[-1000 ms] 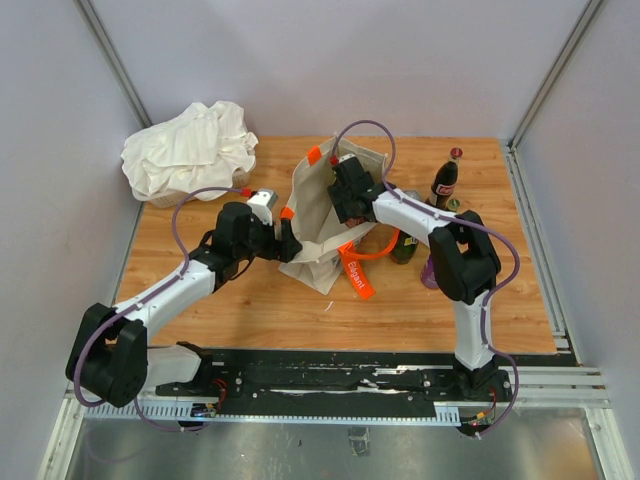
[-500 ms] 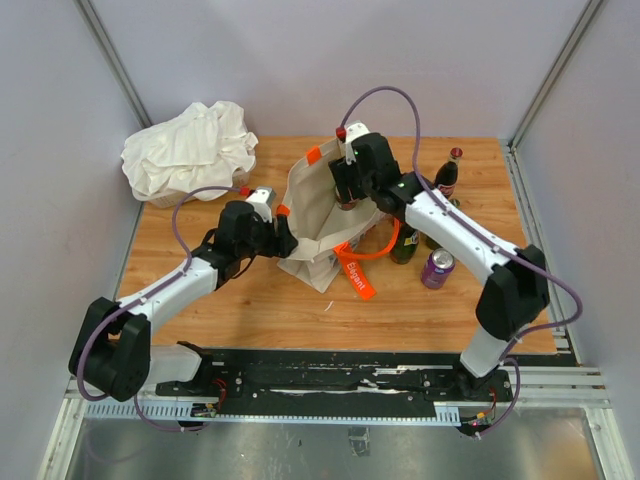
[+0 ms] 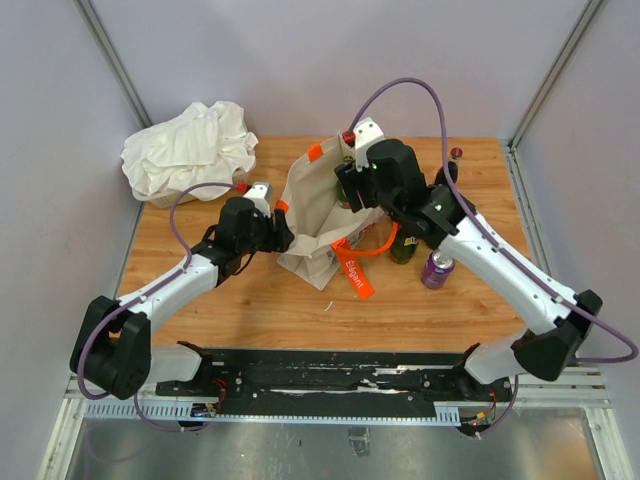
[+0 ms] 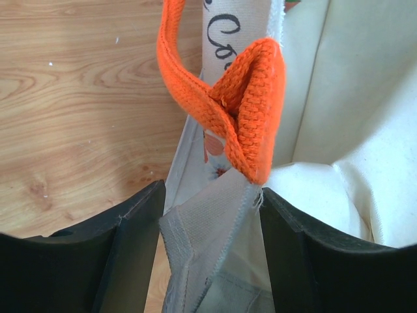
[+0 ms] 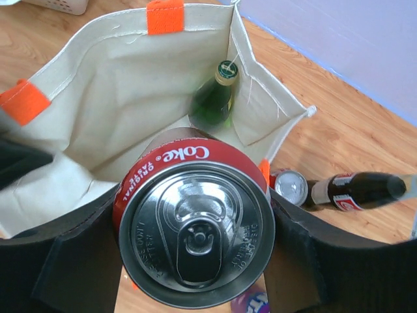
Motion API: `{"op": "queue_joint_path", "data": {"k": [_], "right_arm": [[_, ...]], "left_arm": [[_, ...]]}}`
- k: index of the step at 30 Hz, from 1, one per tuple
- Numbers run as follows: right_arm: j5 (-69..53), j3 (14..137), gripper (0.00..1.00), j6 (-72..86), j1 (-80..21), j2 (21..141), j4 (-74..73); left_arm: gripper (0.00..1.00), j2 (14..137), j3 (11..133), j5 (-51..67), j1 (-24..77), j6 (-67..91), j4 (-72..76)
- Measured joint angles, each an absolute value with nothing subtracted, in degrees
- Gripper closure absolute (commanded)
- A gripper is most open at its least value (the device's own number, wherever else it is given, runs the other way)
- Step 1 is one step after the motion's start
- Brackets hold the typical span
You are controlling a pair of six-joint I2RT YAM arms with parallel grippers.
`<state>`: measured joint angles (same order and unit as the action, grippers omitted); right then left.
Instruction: Take the beverage out of the canvas bag
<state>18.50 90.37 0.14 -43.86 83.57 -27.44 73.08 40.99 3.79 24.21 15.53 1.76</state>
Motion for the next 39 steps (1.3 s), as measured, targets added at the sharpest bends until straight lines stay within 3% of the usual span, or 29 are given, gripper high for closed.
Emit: {"op": "queue_joint_path", "data": {"k": [14,30,39], "right_arm": [[28.97,71.9,0.99,7.81,-47.97,60.64,-37.65],[28.42,53.25,0.99,19.73,-47.97,63.4,-37.8],[28.56,45.23,0.87,23.53,-47.97,65.76,-31.07]], "left_arm": [[0.4,73.08,42.33,-0.3,24.21,15.46,-0.23],[0.4,72.84,42.33,-0.75,24.21,15.55,-0.36],[0.4,72.79,42.33,-0.84,24.21,15.59,-0.47]]}}
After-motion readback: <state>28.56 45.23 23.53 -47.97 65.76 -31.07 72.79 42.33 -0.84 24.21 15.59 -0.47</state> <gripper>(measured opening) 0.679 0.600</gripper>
